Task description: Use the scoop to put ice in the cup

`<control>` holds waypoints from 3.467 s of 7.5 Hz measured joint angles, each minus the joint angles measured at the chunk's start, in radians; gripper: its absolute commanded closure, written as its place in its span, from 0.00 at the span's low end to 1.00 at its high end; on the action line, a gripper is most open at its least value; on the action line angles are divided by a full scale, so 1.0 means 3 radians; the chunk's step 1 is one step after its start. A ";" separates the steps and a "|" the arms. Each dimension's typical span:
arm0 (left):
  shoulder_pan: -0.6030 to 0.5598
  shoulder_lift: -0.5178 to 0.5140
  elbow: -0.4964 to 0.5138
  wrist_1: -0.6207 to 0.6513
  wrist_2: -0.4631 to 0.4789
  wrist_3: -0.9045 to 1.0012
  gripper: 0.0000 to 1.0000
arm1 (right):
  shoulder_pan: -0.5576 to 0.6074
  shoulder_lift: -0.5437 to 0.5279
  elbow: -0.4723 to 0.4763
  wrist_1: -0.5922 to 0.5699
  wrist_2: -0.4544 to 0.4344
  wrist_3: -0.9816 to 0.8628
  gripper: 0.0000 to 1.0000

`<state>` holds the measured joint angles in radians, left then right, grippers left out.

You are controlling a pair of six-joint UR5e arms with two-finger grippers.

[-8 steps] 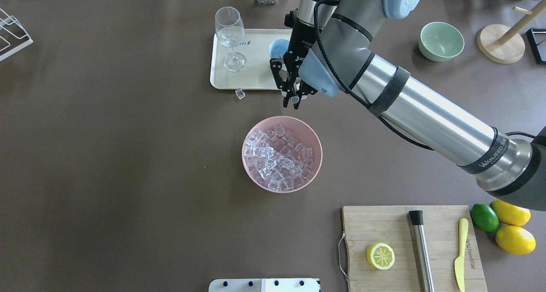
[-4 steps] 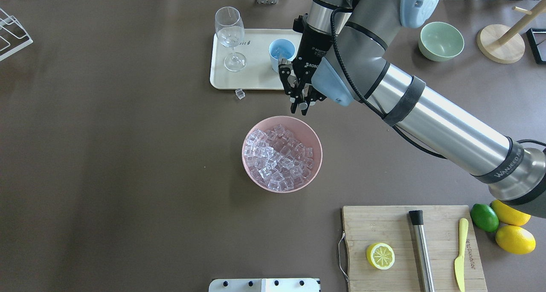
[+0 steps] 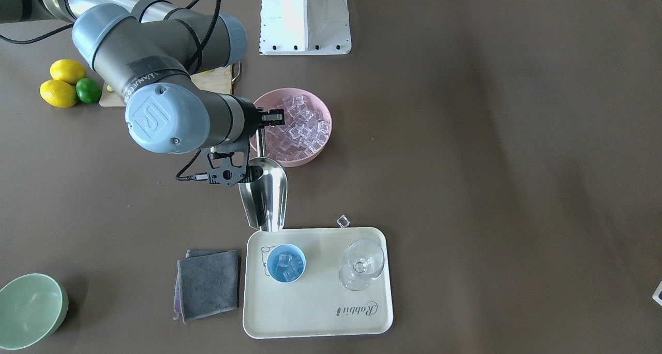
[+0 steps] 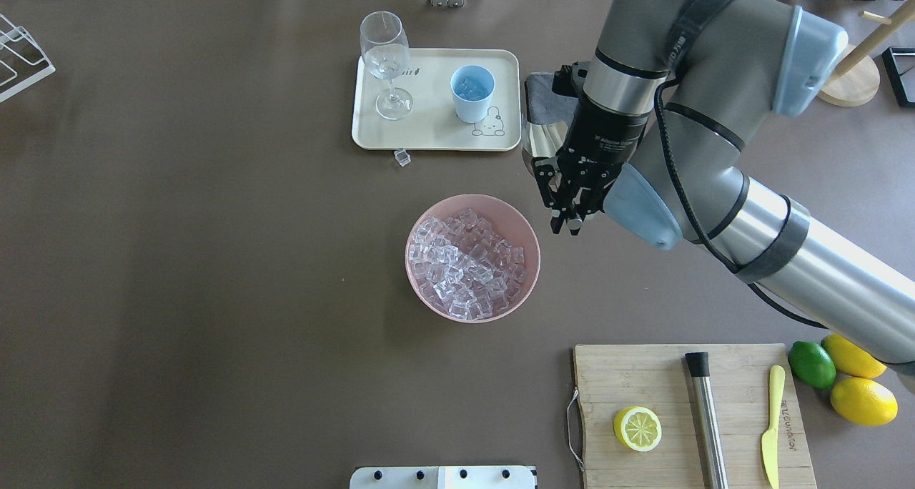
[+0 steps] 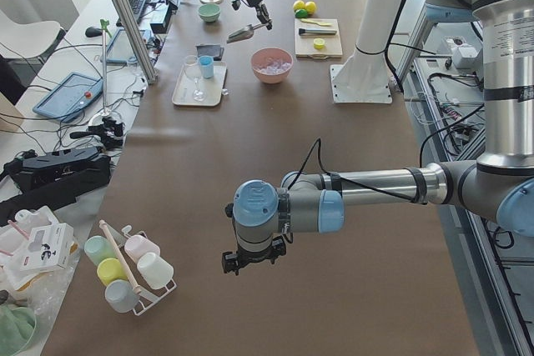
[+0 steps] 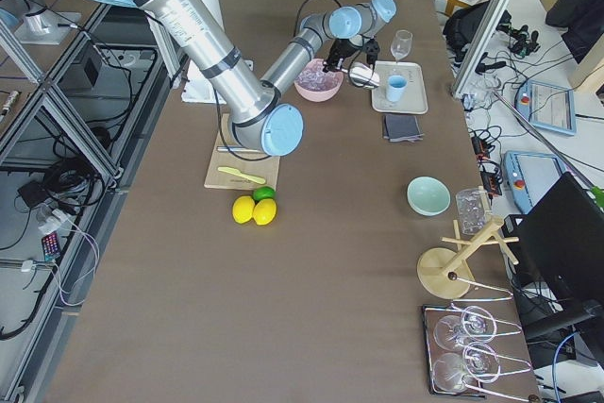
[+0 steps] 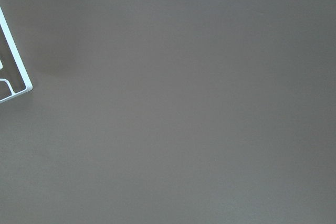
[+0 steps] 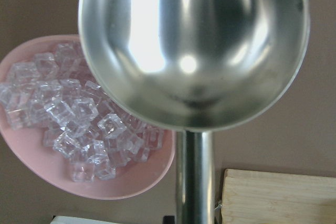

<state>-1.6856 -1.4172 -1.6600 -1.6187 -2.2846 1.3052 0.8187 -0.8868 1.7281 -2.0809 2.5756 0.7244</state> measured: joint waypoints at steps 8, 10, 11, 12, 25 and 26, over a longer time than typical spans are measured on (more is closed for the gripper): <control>-0.0190 -0.0160 0.0277 0.0535 -0.0508 -0.1952 0.01 | -0.0425 -0.1402 0.0766 0.0806 -0.1093 0.0364 1.00; -0.0178 -0.0163 0.0151 0.0630 -0.0436 -0.2546 0.01 | -0.0531 -0.1607 0.0766 0.1341 -0.1346 0.0792 1.00; -0.0170 -0.0159 0.0104 0.0688 -0.0422 -0.2796 0.01 | -0.0589 -0.1649 0.0761 0.1455 -0.1438 0.0911 1.00; -0.0158 -0.0159 0.0056 0.0741 -0.0413 -0.3143 0.01 | -0.0644 -0.1678 0.0756 0.1505 -0.1489 0.0981 1.00; -0.0155 -0.0049 -0.0248 0.0998 -0.0315 -0.4146 0.02 | -0.0735 -0.1698 0.0604 0.1647 -0.1502 0.0967 0.97; -0.0157 -0.0048 -0.0247 0.0998 -0.0315 -0.4146 0.02 | -0.0735 -0.1699 0.0547 0.1767 -0.1498 0.0975 0.49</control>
<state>-1.7327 -1.4315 -1.7341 -1.3193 -2.3792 0.0614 0.5983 -1.3966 1.8923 -1.5508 2.1263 1.0169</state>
